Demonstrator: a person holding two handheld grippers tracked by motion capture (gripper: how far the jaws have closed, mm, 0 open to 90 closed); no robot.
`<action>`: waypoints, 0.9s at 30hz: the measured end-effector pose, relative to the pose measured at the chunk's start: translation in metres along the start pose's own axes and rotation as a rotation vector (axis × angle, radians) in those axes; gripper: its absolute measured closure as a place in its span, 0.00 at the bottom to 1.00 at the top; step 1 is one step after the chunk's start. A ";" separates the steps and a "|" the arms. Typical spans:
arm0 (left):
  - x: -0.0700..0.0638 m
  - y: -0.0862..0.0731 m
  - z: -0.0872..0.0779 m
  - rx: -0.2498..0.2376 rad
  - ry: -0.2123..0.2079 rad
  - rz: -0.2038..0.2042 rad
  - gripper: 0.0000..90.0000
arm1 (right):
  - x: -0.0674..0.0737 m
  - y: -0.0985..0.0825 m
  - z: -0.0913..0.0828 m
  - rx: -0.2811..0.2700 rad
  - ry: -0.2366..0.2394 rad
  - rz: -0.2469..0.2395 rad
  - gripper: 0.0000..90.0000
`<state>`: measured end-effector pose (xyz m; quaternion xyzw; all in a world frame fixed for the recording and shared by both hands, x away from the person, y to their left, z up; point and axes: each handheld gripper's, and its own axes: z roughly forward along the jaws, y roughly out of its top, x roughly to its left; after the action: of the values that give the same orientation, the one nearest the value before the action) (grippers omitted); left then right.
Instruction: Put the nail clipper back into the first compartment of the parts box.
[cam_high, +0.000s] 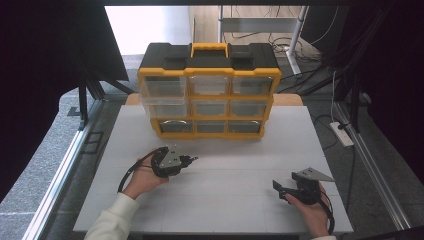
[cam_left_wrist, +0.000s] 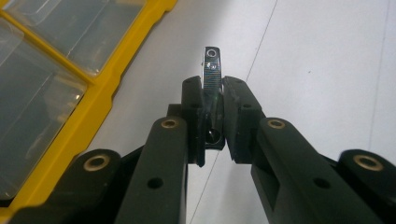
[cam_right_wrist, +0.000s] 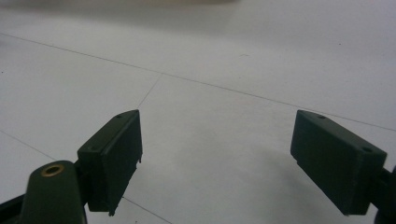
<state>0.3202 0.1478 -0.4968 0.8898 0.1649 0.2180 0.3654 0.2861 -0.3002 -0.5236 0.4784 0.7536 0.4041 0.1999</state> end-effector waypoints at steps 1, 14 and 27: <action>0.000 0.000 -0.001 -0.004 -0.001 -0.005 0.88 | 0.000 0.000 0.000 0.000 0.000 0.000 0.18; 0.000 -0.002 -0.007 -0.050 0.007 -0.083 0.88 | 0.000 0.000 0.000 0.001 0.000 0.000 0.18; -0.001 -0.005 -0.016 -0.084 0.027 -0.118 0.88 | 0.000 0.000 0.001 0.001 0.001 -0.003 0.18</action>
<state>0.3110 0.1600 -0.4901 0.8594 0.2128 0.2149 0.4123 0.2864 -0.2999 -0.5240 0.4770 0.7547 0.4036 0.1999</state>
